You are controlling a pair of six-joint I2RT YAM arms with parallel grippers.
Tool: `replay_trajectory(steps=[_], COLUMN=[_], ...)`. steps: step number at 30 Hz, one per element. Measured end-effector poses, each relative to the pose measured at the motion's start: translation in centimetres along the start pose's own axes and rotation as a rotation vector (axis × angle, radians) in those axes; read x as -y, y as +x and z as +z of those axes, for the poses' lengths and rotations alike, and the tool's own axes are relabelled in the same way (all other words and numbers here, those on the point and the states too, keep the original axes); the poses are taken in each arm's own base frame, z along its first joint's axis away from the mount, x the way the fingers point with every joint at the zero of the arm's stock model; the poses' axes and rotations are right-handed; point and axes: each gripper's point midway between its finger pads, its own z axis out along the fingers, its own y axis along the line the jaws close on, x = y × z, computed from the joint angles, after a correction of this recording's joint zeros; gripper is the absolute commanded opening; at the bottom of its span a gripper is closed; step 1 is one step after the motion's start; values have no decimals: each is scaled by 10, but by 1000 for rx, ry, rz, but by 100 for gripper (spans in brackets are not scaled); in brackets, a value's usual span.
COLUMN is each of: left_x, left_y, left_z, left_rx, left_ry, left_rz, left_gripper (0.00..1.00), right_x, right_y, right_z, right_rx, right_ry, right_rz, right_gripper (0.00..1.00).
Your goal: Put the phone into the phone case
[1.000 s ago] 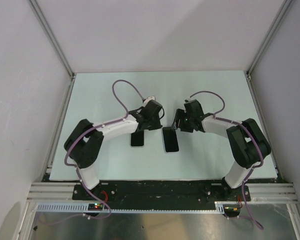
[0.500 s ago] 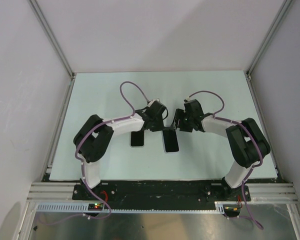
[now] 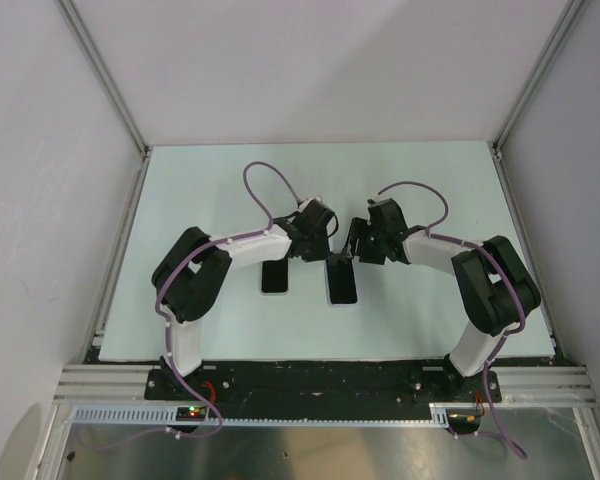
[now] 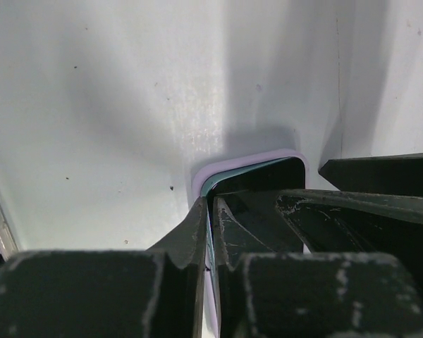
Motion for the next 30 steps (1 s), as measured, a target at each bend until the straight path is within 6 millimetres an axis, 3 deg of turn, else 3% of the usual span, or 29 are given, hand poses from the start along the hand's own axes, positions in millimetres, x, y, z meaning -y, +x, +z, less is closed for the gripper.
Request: replay_trajectory(steps=[4, 23, 30], left_x=[0, 3, 6], left_y=[-1, -3, -3], left_z=[0, 6, 26], left_rx=[1, 34, 80], left_ry=[1, -1, -4], left_rz=[-2, 3, -9], left_gripper=[0, 0, 0], right_x=[0, 0, 1], right_y=[0, 1, 1], right_z=[0, 0, 1], right_rx=[-1, -4, -3], right_ry=[1, 3, 7], right_rz=[-2, -10, -20], right_gripper=[64, 64, 64])
